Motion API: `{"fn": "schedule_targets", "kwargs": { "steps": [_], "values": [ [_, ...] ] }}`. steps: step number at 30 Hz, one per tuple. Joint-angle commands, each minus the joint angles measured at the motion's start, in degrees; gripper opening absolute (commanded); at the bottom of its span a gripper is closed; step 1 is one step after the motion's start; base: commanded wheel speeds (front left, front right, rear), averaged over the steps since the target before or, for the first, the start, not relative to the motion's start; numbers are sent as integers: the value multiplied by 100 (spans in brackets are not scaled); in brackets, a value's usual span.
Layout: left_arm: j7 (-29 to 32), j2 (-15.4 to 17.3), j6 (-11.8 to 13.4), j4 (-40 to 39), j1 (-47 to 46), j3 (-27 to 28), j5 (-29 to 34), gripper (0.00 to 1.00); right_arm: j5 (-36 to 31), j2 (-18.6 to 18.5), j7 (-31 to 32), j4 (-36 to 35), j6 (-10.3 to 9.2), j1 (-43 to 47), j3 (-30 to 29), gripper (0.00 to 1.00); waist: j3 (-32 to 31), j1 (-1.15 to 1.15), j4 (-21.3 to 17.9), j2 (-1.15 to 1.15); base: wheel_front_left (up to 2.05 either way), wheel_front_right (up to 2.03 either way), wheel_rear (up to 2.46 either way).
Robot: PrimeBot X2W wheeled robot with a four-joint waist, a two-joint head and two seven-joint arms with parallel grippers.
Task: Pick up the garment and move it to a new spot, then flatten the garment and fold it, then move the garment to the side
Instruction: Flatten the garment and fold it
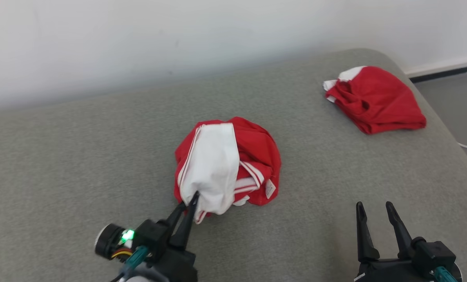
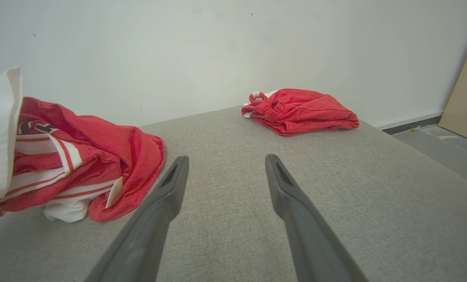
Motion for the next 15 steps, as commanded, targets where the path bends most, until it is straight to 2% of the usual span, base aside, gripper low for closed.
{"fn": "schedule_targets", "kwargs": {
  "steps": [1, 5, 8, 15],
  "values": [
    [-16, 121, 48, -207, 237, 64, 4, 0, 57, 16, -7, 12, -16, 56, 31, 100, -213, -1, 412, 0, 0, 0, 0],
    [46, 330, 159, -686, 718, 193, -113, 0, 69, 16, -7, 36, -16, 106, 49, 100, -309, -1, 769, 0, 0, 0, 0],
    [133, 369, 209, -946, 1162, 305, -360, 0, 73, 17, -7, 43, -15, 109, 91, 100, -325, -1, 995, 0, 0, 0, 0],
    [154, 435, 359, -835, 1868, 368, -524, 0, 69, 15, -7, 83, -16, 111, 122, 100, -322, -1, 1223, 0, 0, 0, 0]
  ]
}}
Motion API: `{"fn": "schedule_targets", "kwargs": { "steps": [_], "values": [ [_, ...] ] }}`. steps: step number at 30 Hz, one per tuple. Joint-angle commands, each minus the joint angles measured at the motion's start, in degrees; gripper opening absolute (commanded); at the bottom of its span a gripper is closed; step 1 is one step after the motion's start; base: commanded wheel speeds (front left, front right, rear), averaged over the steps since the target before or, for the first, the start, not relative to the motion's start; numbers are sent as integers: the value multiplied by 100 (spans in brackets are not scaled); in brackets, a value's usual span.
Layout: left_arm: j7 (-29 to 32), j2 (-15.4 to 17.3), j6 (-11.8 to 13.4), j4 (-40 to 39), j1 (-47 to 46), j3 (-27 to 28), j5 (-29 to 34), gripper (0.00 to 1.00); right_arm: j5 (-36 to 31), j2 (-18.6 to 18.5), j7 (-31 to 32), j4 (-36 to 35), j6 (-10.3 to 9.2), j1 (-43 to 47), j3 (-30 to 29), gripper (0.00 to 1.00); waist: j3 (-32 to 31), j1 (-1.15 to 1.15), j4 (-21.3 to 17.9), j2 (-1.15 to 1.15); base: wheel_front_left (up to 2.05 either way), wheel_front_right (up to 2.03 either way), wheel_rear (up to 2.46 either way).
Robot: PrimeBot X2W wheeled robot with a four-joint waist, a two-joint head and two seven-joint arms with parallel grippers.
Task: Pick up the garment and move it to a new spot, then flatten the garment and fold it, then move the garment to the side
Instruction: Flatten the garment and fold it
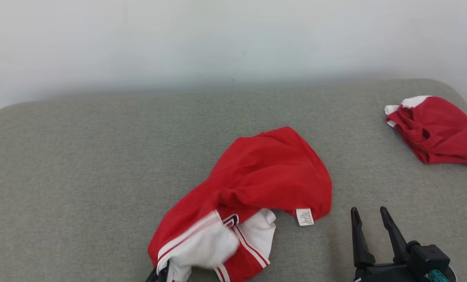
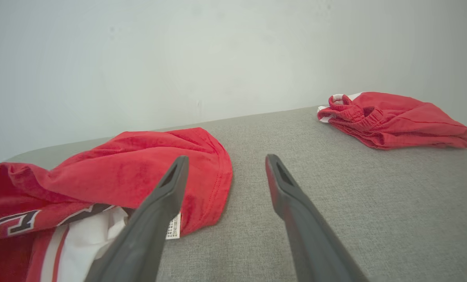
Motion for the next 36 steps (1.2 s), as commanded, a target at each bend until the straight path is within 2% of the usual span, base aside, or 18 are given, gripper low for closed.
{"fn": "schedule_targets", "kwargs": {
  "steps": [1, 9, 14, 18, 26, 29, 33, 34, 35, 36],
  "values": [
    [-36, -9, 7, 13, 23, 37, -53, 0, 31, 12, -6, 12, -16, 43, 2, 100, -55, 1, 141, 0, 0, 0, 0],
    [-134, 151, -40, -164, -606, 214, 23, 0, -13, -37, -6, 39, -16, -66, 66, 100, -44, 1, 38, 0, 0, 0, 0],
    [10, 514, -189, -294, -1487, 308, 163, 0, 3, -48, -6, 29, -16, -147, 65, 100, 100, 1, -207, 0, 0, 0, 0],
    [204, 853, -344, -211, -2290, 433, 22, 0, 43, -45, -6, -9, -16, -302, 75, 100, 380, 1, -489, 0, 0, 0, 0],
    [471, 1542, -476, 694, -3511, 407, -155, 0, 115, -12, -6, -40, -17, -618, 47, 100, 1008, 1, -1082, 0, 0, 0, 0],
    [427, 1680, -493, 1094, -3767, 353, -215, 0, 129, -1, -6, -26, -16, -683, 23, 100, 1151, 1, -1222, 0, 0, 0, 0],
    [302, 1707, -488, 1637, -4033, 250, -323, 0, 140, 7, -6, 2, -16, -705, 1, 100, 1203, 1, -1282, 0, 0, 0, 0],
    [252, 1704, -487, 1749, -4083, 220, -321, 11, 136, 10, -6, 10, -17, -711, -5, 100, 1197, 1, -1281, 0, 0, 0, 0],
    [207, 1694, -488, 1869, -4127, 188, -305, 40, 125, 11, -6, 21, -16, -713, -10, 100, 1184, 1, -1274, 0, 0, 0, 0],
    [148, 1664, -488, 1959, -4156, 153, -298, 100, 111, 11, -6, 28, -16, -715, -16, 100, 1157, 1, -1254, 0, 0, 0, 0]
  ]
}}
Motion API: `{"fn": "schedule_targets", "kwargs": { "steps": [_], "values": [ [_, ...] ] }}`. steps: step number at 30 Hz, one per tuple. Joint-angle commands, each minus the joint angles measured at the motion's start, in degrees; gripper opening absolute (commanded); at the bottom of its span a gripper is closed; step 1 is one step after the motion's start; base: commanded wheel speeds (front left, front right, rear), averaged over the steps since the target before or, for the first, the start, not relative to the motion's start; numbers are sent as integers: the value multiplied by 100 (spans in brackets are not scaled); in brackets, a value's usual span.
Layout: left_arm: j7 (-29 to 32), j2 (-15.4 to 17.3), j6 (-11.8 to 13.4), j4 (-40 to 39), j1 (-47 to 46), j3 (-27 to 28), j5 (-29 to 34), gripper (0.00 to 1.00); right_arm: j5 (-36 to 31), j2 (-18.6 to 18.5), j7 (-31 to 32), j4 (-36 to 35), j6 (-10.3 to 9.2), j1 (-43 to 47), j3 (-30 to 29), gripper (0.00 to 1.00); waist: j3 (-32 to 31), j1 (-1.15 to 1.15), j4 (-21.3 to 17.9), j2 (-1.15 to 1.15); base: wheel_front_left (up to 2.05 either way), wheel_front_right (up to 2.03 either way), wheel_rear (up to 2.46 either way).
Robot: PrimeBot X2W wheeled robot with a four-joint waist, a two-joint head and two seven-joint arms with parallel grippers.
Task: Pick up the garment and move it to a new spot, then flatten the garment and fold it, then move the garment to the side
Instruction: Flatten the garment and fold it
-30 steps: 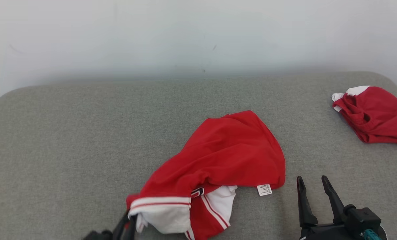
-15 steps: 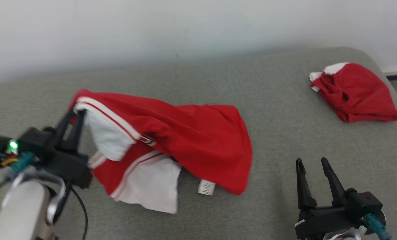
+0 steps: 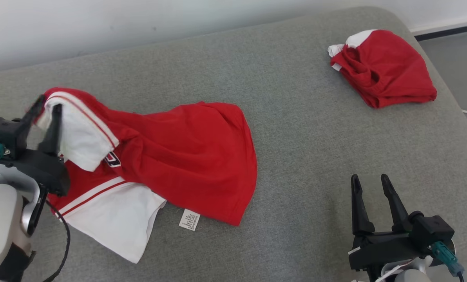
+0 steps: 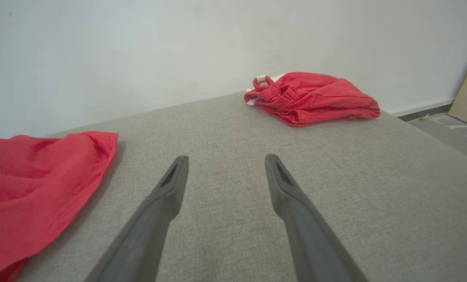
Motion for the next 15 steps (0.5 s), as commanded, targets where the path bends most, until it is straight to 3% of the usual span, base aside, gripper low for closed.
{"fn": "schedule_targets", "kwargs": {
  "steps": [1, 9, 15],
  "values": [
    [-133, -69, 1, 169, -105, -32, -23, 100, -37, 24, -5, 13, -16, -22, -11, 100, 40, -2, -52, -1, 0, 0, 0],
    [-376, -121, 40, 325, 65, 32, -61, 100, -70, 25, -6, 58, -15, 105, -62, 100, -295, -2, 288, -1, 0, 0, 0],
    [-418, -129, 293, -395, 556, 408, -142, 100, -87, 26, -6, 76, -15, 245, -86, 100, -552, -2, 623, -1, 0, 0, 0]
  ]
}}
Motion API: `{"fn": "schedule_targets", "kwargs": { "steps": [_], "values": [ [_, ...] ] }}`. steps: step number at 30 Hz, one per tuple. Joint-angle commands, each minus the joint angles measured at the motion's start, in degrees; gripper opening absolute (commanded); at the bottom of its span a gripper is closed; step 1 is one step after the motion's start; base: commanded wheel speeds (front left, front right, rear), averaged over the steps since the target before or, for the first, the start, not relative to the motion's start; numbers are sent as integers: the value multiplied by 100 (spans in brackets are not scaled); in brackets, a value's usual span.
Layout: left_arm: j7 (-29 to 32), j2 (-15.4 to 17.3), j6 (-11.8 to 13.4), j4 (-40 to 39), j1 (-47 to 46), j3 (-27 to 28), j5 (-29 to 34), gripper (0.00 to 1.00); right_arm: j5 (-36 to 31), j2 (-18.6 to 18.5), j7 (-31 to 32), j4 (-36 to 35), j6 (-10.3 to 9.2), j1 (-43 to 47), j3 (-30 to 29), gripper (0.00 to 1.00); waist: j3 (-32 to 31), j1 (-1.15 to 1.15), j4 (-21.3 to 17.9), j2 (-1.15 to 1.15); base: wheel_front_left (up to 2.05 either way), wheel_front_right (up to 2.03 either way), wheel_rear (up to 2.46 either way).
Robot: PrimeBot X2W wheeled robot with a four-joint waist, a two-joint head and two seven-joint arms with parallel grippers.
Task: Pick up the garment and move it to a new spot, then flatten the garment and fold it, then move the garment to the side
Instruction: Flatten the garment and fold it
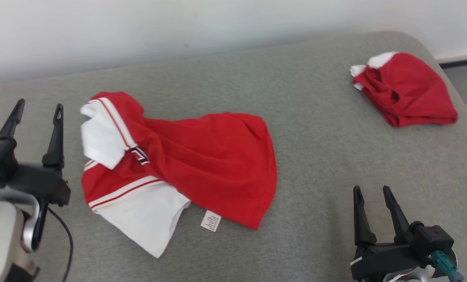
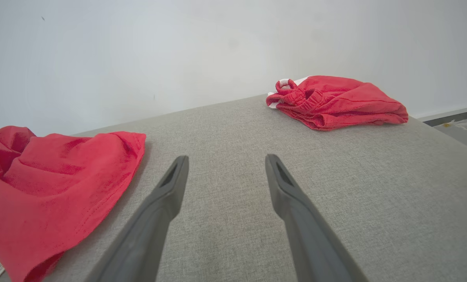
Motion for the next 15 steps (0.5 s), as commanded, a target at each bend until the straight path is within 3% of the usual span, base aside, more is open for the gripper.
{"fn": "schedule_targets", "kwargs": {
  "steps": [1, 7, 15],
  "values": [
    [-24, -42, 79, -199, 218, 61, -26, 100, -33, 16, -5, 11, -16, 90, -6, 100, -260, 0, 306, 0, 0, 0, 0],
    [-27, -320, 370, -1043, 1148, 182, -52, 100, -40, 15, -6, 21, -15, 193, -5, 100, -387, 0, 547, 0, 0, 0, 0],
    [-27, -1030, 607, -1388, 2109, -190, -108, 100, -85, 16, -6, -4, -15, 277, -66, 100, -429, 0, 681, 0, 0, 0, 0]
  ]
}}
